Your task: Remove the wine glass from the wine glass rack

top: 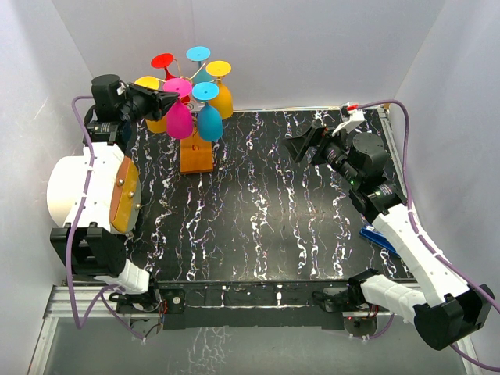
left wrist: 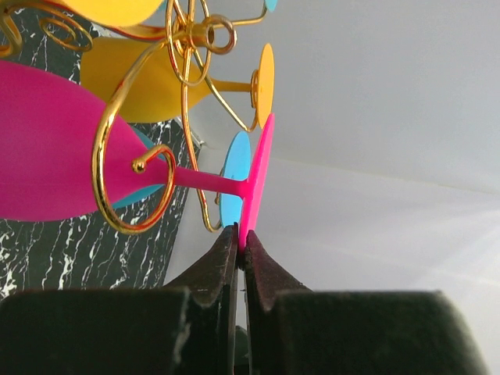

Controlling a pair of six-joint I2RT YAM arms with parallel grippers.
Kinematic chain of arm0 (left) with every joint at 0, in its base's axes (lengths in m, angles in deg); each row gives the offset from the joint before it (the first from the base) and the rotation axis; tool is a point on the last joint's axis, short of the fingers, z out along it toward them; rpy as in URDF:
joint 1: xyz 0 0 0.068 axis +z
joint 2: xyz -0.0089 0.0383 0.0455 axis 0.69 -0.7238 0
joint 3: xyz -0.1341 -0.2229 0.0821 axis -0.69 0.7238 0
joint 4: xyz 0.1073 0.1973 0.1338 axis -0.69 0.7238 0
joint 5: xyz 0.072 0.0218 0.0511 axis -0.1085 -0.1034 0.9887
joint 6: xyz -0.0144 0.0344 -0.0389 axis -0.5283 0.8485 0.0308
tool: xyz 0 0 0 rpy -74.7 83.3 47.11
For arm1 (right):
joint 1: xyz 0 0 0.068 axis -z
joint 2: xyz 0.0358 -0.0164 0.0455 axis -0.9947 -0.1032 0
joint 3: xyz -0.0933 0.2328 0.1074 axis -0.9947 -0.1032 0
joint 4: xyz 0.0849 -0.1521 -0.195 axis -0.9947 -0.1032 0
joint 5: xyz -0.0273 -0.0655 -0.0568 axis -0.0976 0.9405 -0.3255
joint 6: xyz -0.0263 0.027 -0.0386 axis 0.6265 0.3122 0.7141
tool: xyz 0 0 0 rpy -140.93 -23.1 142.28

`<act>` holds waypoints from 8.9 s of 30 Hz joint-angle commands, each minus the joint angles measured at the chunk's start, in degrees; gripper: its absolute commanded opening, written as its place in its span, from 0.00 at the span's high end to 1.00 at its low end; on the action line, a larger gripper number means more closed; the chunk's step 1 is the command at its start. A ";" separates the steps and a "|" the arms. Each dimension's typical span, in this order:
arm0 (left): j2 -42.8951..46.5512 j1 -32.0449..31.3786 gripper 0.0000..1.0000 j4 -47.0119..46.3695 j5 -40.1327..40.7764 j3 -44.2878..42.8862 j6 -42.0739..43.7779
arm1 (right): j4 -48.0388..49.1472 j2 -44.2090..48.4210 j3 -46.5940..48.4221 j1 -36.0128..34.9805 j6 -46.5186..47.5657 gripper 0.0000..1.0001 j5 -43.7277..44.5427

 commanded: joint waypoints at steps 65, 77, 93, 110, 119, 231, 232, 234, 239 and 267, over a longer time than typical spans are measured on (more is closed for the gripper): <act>40.31 0.12 1.00 -56.07 -20.43 48.63 -35.36 | 71.44 -28.88 1.13 -13.46 -53.30 0.33 -20.06; 40.26 0.10 1.00 -54.05 -19.87 51.63 -34.79 | 70.61 -17.70 -5.20 -13.59 -54.82 0.90 -13.91; 43.15 0.07 0.01 -22.16 -21.88 53.46 -14.35 | 7.20 -2.59 -8.31 -10.64 -29.31 1.00 14.30; 39.30 0.09 0.01 15.21 -12.60 34.33 23.66 | -45.48 -25.45 24.21 -5.50 -13.44 1.00 47.99; 41.84 0.06 0.01 18.97 -13.85 32.70 28.00 | -53.76 -39.09 42.37 8.41 -15.84 1.00 42.04; -7.06 13.92 0.38 -1.95 0.00 -3.94 6.47 | -13.09 5.96 3.08 0.35 11.76 0.02 -3.10; -7.17 13.92 0.39 -2.55 -0.55 -3.75 6.32 | -13.09 5.86 3.07 0.38 11.77 0.02 -3.12; -7.60 13.92 0.41 -2.95 -1.13 -3.78 6.33 | -13.11 5.85 3.07 0.37 11.64 0.02 -3.20; -8.38 13.92 0.51 -3.46 -2.47 -4.45 6.67 | -13.09 5.77 2.98 0.30 11.51 0.02 -3.30; -9.48 13.92 0.89 -5.39 -4.56 -7.11 4.97 | -12.99 4.97 3.60 0.30 10.96 0.02 -4.08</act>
